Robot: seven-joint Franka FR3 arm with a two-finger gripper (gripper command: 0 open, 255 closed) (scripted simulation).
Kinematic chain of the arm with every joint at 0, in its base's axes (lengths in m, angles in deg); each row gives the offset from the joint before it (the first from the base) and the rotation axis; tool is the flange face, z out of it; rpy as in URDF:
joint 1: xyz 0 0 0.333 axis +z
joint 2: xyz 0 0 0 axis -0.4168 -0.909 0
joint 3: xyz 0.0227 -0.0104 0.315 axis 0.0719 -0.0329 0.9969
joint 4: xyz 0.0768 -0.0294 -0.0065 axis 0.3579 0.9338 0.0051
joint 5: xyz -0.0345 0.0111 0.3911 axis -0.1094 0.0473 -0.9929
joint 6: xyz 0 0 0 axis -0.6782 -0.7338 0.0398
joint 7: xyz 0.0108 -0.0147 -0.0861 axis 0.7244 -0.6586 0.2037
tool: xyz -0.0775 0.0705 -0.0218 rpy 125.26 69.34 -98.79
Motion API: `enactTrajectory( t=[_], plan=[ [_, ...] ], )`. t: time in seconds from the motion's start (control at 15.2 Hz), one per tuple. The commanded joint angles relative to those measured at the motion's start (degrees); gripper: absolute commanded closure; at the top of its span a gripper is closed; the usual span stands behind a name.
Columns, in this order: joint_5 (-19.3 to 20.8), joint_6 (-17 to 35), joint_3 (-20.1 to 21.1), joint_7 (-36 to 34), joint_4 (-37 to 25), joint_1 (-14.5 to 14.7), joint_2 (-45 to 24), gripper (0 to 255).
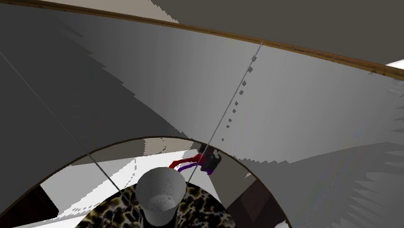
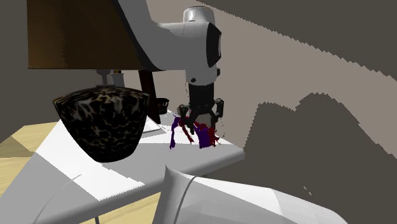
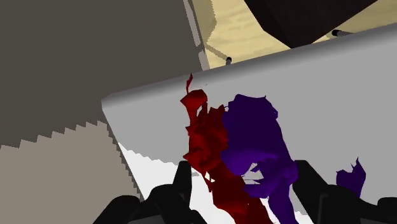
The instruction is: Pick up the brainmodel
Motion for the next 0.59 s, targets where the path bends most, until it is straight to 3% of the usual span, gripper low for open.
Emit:
enactTrajectory(
  t=[0.0,0.53],
  plan=[
    [0.1,-2.0,-0.2,0.0,-1.1,0.0,0.9,255],
    [0.4,-7.3,-0.7,0.1,-4.9,-0.1,2.4,255]
  ],
)
